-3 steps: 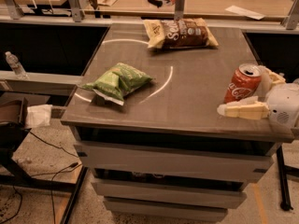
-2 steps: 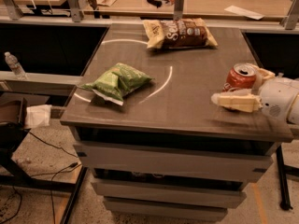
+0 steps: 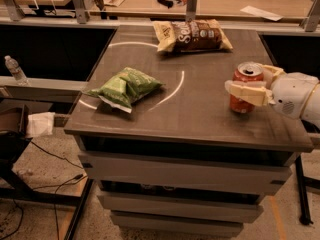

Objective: Move coke can near green jalapeno chip bag

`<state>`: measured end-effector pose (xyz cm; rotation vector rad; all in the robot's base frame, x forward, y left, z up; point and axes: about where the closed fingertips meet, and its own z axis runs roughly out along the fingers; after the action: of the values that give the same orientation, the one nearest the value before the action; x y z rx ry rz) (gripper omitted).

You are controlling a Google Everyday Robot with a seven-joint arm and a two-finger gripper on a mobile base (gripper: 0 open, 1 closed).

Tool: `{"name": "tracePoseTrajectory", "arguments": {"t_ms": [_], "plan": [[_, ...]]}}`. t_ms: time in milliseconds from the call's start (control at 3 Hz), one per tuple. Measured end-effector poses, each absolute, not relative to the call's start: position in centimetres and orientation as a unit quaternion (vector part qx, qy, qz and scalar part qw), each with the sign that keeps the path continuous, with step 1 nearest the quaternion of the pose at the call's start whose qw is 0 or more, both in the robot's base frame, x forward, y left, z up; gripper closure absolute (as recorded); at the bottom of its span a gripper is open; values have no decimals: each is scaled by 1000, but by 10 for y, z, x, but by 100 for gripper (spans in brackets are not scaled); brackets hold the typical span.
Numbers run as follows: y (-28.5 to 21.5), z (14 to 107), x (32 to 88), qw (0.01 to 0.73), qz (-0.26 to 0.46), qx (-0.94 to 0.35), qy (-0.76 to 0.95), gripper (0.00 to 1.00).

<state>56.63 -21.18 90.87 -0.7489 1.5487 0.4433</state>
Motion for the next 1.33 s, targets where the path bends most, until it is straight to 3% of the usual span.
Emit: {"name": "tracePoseTrajectory", "arguments": {"t_ms": [333,667,1333], "plan": [[-205,920,568,639,214,-314,669,87],[-202,921,568,639,215,-316,668,100],[-186,922,589,648,214,-325,655,100]]}}
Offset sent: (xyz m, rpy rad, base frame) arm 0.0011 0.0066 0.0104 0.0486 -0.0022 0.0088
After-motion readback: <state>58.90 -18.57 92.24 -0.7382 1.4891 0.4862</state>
